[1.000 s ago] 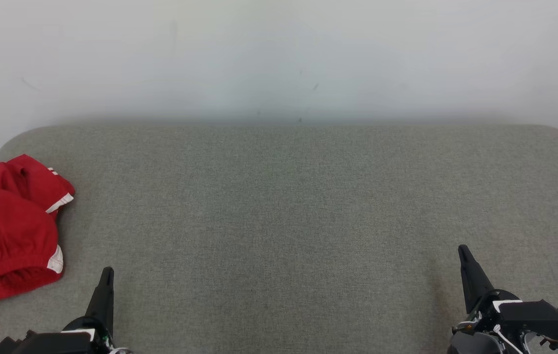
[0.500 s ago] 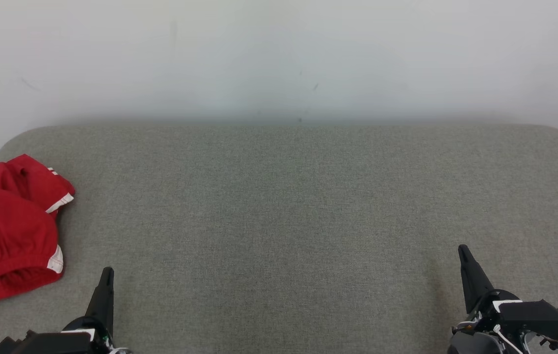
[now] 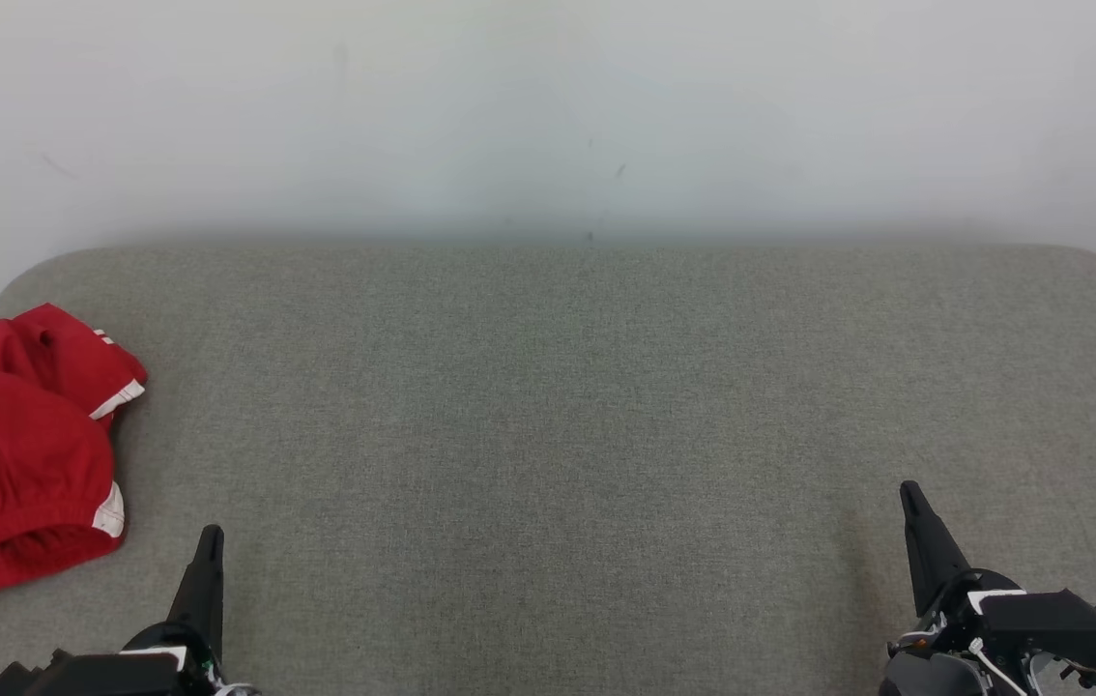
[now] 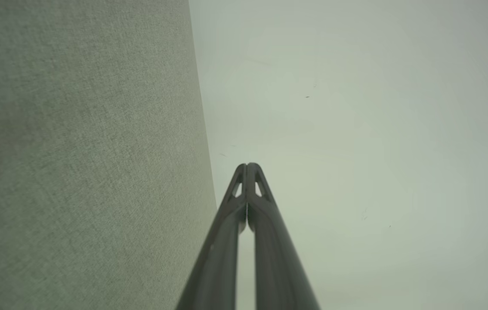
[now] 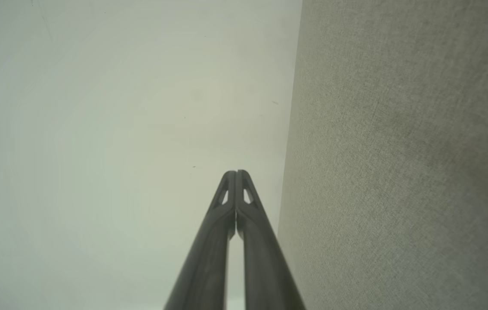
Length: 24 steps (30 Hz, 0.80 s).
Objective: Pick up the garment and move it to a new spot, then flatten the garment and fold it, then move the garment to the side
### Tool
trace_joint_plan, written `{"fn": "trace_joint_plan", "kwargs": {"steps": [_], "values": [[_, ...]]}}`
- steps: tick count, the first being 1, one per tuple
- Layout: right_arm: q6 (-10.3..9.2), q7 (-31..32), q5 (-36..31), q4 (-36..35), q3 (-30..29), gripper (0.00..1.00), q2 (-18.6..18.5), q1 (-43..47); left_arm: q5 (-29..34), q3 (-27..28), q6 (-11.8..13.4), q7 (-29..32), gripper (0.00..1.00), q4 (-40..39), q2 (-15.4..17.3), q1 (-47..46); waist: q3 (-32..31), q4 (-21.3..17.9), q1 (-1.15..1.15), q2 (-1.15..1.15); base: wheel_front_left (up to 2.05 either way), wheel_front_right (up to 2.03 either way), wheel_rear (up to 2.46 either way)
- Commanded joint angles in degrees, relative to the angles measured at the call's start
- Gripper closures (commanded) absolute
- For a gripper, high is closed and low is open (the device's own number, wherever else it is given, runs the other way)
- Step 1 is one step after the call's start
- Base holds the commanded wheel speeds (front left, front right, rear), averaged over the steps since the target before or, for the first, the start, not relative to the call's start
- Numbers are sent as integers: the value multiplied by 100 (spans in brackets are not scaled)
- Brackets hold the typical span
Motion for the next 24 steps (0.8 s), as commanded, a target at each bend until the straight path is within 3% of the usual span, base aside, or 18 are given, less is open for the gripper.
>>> {"fn": "trace_joint_plan", "kwargs": {"steps": [1, 5, 6, 15, 24], "values": [[7, 14, 2, -3, 0, 100, -1, 47, -28, 19, -19, 5, 100, -15, 15, 36, 0, 0, 0, 0, 0, 0, 0], [7, 14, 2, -4, 0, 100, -1, 47, -28, 19, -19, 5, 100, -15, 15, 36, 0, 0, 0, 0, 0, 0, 0], [0, -2, -1, 11, 1, 0, 2, 1, 1, -2, 1, -2, 0, 9, -1, 3, 0, 0, 0, 0, 0, 0, 0], [-24, -160, -153, 129, 128, 0, -47, 126, 176, -91, 3, -167, 0, 181, -15, 119, 10, -1, 0, 0, 0, 0, 0], [-20, -391, -817, 140, 278, 0, -162, 77, 1113, -147, 2, -390, 0, 144, -14, 91, 35, -5, 0, 0, 0, 0, 0]]}}
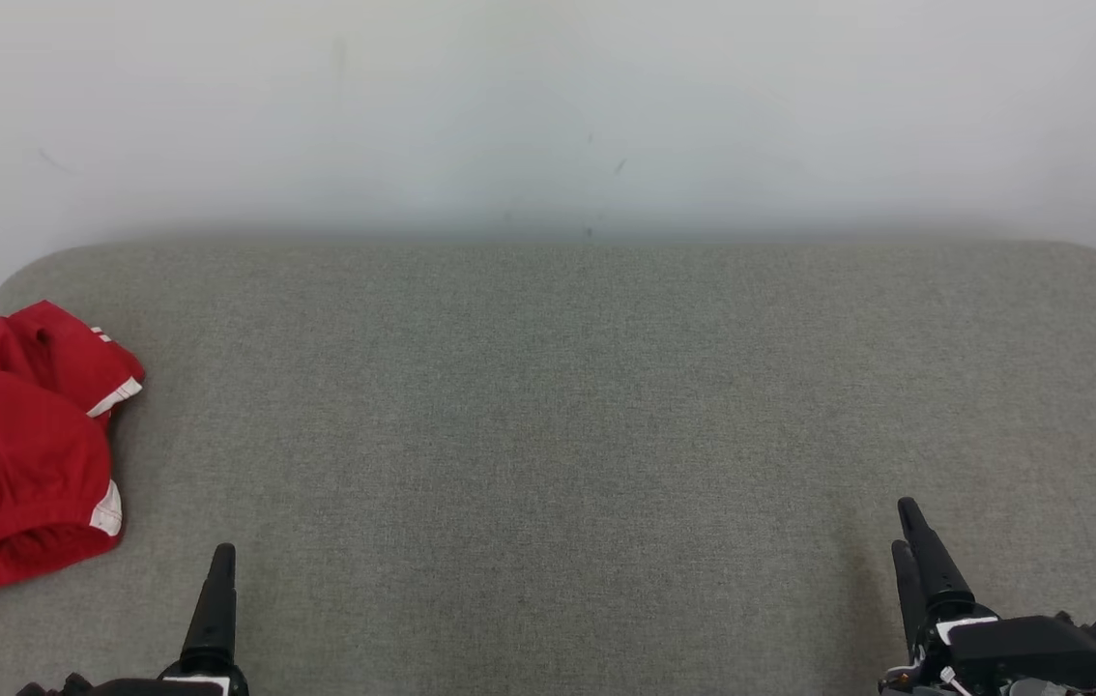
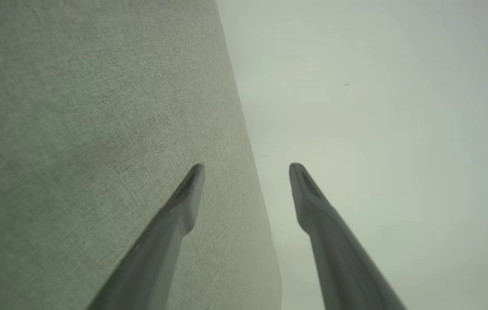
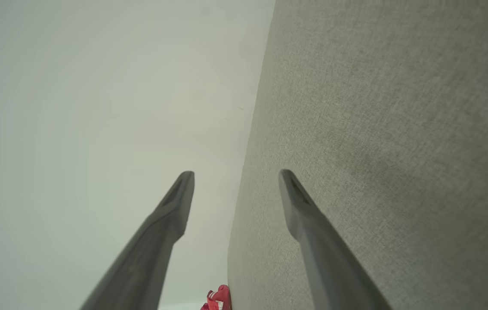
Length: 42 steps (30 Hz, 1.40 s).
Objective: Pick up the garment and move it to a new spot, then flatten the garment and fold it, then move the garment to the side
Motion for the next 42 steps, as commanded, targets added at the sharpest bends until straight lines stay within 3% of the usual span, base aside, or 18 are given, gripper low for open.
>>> {"fn": "trace_joint_plan", "kwargs": {"steps": [1, 19, 42], "values": [[13, -53, -206, -86, 34, 0, -58, -133, 250, -30, -10, -56, 0, -105, 33, -114, 3, -1, 0, 0, 0, 0, 0], [22, -505, -2404, 48, 101, 0, -91, -128, 2639, -178, 128, -511, 0, -117, 38, -62, 27, -25, 0, 0, 0, 0, 0], [32, -924, -4106, 212, 225, 0, -137, -156, 4395, -372, 370, -931, 0, -9, 50, 2, 59, -47, 0, 0, 0, 0, 0]]}}
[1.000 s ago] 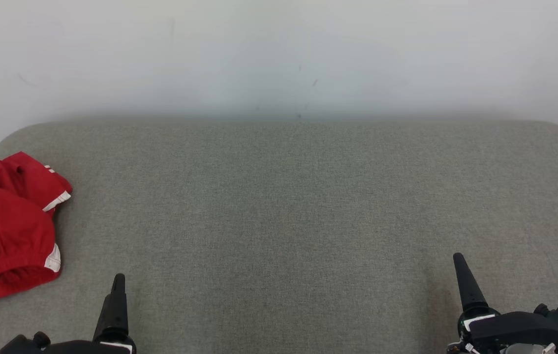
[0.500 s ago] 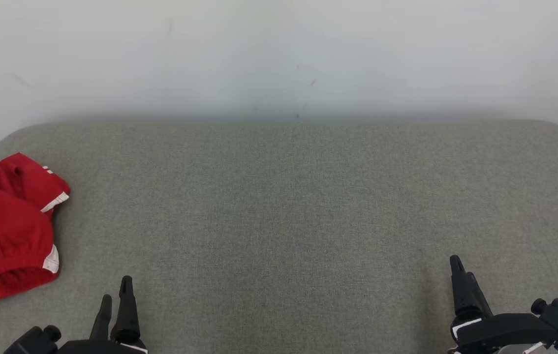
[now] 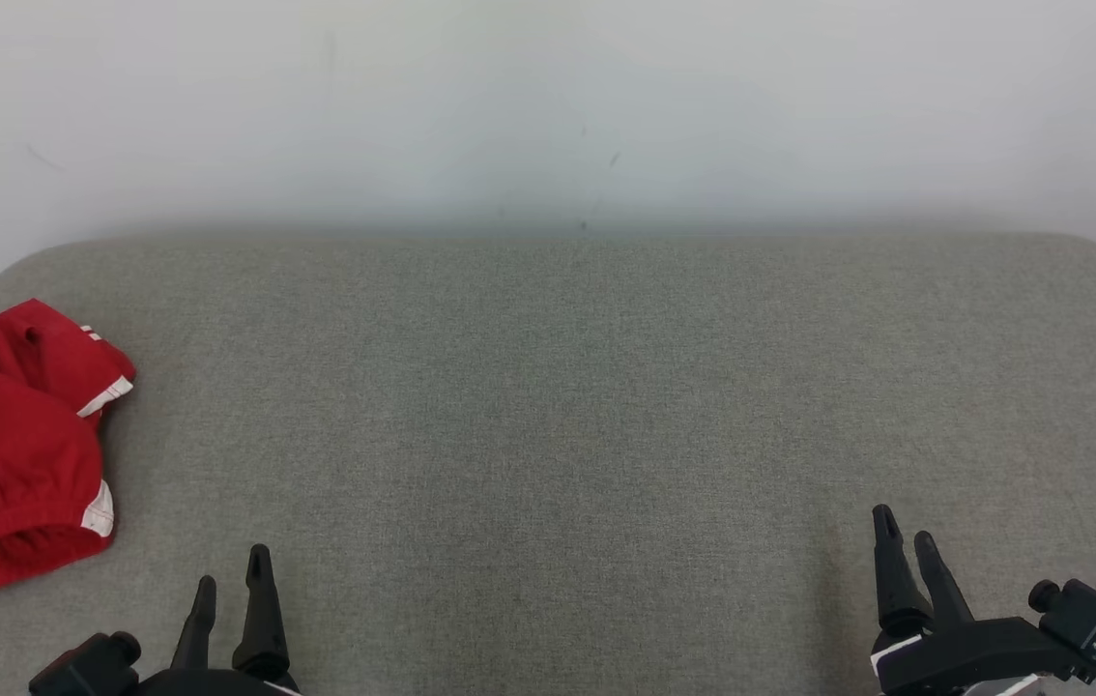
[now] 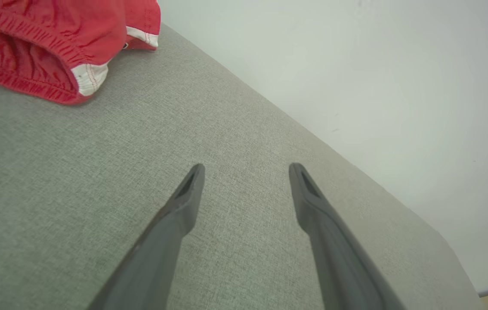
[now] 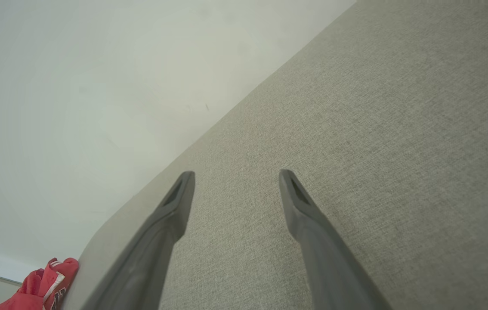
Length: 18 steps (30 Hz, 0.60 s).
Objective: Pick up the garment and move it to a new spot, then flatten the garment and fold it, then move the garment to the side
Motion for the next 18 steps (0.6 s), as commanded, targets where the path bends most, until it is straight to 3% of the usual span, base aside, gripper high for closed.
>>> {"fn": "trace_joint_plan", "kwargs": {"steps": [1, 18], "values": [[30, -41, -143, -50, 14, 0, -45, -118, 128, -17, 2, -44, 0, -42, 41, 1, 1, 0, 0, -1, 0, 0, 0], [36, -312, -1168, 126, -4, 0, -95, -155, 1051, -79, 120, -317, 0, -44, 47, -58, 35, 1, 0, -1, 0, 0, 0]]}}
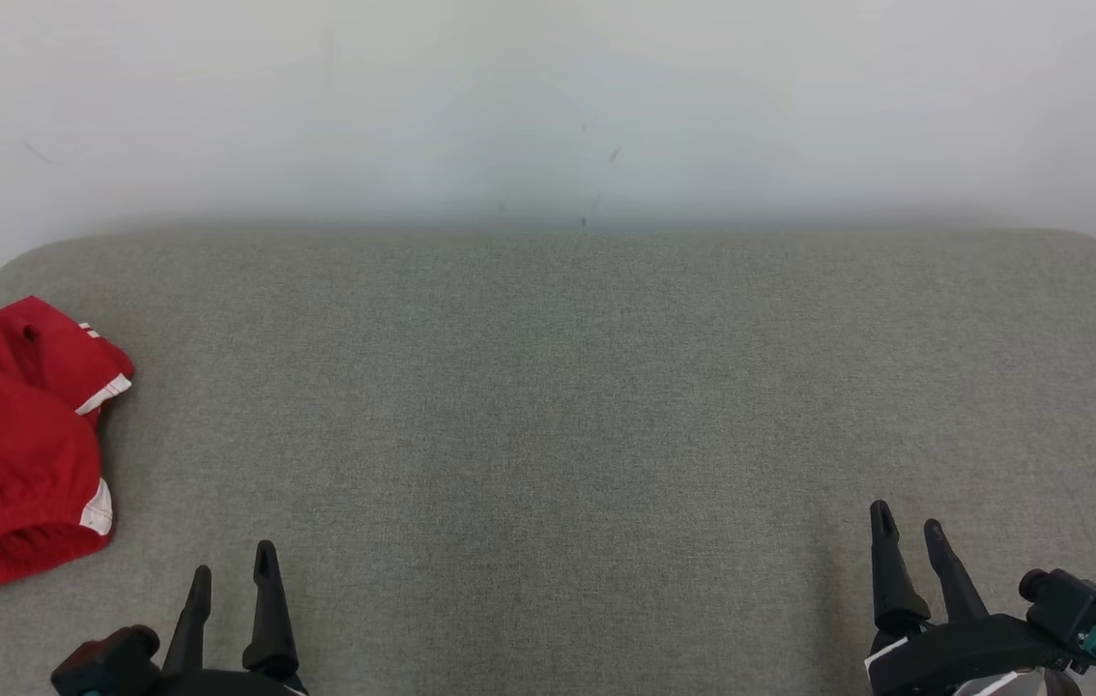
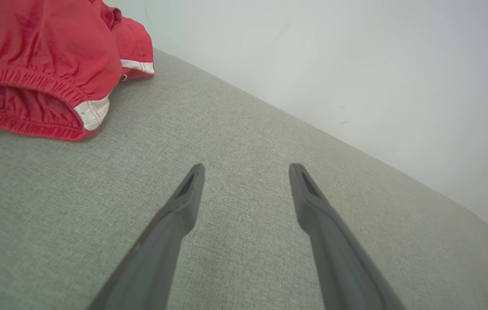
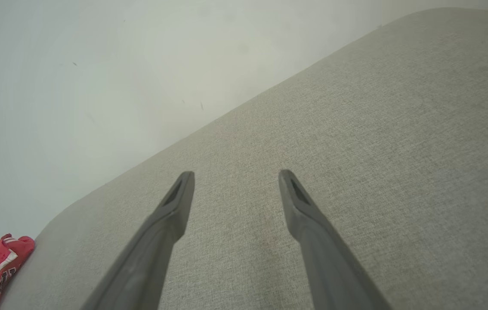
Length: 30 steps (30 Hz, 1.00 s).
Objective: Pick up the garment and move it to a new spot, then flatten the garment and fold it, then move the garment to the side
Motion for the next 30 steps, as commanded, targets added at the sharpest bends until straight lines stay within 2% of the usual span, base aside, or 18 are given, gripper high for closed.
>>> {"fn": "trace_joint_plan", "kwargs": {"steps": [1, 19, 30], "values": [[32, -65, -206, -22, 0, 0, -45, -71, 224, -11, 17, -73, 0, -55, 36, -58, 2, 0, 0, 0, 0, 0, 0], [38, -312, -1486, -190, 93, 0, -68, 25, 1391, -174, 5, -313, 0, 63, 41, -7, 18, -9, 0, 0, 0, 0, 0], [37, -422, -2057, -144, 144, 0, -87, 33, 1933, -194, 140, -435, 0, 119, 43, 41, 5, -26, 0, 0, 0, 0, 0]]}}
